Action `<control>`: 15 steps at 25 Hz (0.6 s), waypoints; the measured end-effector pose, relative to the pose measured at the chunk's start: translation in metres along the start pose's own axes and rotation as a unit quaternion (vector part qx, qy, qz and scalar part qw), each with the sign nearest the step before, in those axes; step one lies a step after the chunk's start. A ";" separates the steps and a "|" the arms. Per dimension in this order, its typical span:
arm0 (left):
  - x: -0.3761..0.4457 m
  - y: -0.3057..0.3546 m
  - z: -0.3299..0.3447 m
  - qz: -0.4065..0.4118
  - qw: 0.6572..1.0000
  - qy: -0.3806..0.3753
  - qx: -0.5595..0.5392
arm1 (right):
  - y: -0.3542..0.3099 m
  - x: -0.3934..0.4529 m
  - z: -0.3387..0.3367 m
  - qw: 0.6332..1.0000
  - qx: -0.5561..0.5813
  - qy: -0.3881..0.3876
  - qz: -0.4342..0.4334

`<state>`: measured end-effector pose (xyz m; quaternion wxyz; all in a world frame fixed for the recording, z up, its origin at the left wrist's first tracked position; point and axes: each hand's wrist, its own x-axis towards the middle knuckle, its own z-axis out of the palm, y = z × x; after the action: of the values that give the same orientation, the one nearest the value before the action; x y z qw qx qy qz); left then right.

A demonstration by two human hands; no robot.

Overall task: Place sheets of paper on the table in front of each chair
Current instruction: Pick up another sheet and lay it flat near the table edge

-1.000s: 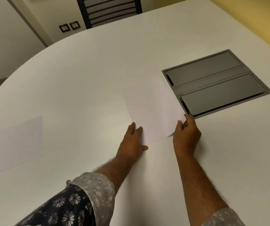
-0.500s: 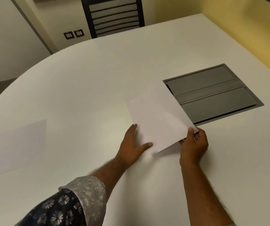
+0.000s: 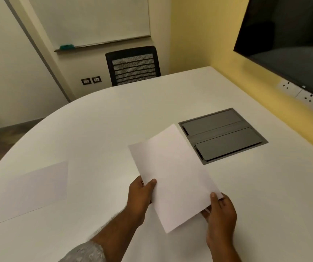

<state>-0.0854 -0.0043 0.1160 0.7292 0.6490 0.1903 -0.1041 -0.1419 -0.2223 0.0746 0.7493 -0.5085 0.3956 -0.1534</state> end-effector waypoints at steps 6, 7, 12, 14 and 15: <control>-0.066 -0.012 -0.014 0.025 1.000 0.008 0.015 | -0.011 -0.094 -0.045 0.996 0.043 -0.073 0.036; -0.079 -0.015 -0.016 0.026 0.999 -0.001 0.018 | -0.011 -0.113 -0.054 0.995 0.044 -0.080 0.040; -0.141 -0.029 -0.026 0.024 0.997 -0.068 0.027 | 0.000 -0.194 -0.099 0.996 0.011 -0.091 0.020; -0.165 -0.039 -0.029 0.017 0.994 -0.108 0.030 | 0.007 -0.220 -0.123 0.998 -0.012 -0.053 0.004; -0.177 -0.046 -0.030 0.009 0.990 -0.134 0.033 | 0.011 -0.231 -0.136 0.999 -0.020 -0.030 -0.003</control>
<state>-0.2681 0.0026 0.1443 0.7275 0.6543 0.0812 -0.1900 -0.3932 -0.1587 0.1425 0.7498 -0.5291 0.3746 -0.1320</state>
